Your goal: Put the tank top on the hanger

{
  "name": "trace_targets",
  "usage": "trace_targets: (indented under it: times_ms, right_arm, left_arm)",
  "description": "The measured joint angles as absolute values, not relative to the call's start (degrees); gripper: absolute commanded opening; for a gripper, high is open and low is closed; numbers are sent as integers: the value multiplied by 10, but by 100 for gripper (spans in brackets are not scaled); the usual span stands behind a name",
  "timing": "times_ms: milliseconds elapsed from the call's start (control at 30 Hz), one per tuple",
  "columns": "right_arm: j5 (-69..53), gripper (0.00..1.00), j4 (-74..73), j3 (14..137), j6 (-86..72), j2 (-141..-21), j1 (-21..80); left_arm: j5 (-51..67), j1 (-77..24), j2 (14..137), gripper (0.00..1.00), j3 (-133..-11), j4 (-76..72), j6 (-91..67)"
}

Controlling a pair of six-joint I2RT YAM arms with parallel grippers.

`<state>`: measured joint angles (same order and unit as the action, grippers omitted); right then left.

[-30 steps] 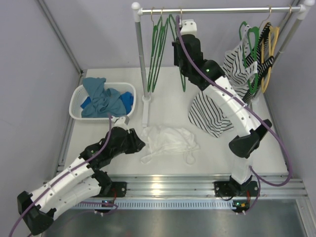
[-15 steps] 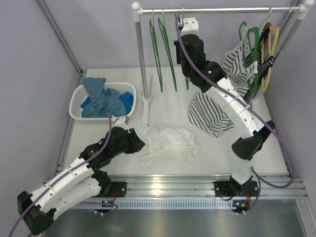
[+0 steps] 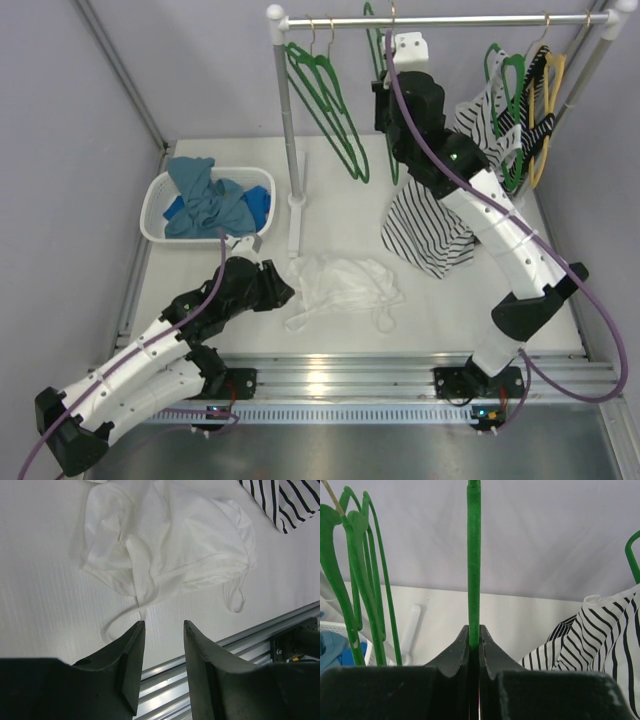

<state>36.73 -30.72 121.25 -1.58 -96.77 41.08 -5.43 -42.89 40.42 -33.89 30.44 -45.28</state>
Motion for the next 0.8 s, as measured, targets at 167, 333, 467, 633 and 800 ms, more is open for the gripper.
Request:
trace_targets:
  times_ms: [167, 333, 467, 633, 800]
  right_arm:
    - [358, 0, -311, 1147, -26, -926, 411]
    - [332, 0, -323, 1051, -57, -855, 411]
    - [296, 0, -339, 947, -92, -778, 411]
    - [255, 0, -367, 801, -134, -667, 411]
    - [222, 0, -412, 709, -168, -585, 411]
  left_arm:
    - [-54, -429, 411, 42, -339, 304, -453]
    - [-50, -429, 425, 42, -334, 293, -453]
    - [-45, -429, 446, 41, -314, 272, -455]
    - [-34, -429, 503, 41, -300, 252, -455]
    - [-37, -429, 536, 41, -282, 235, -453]
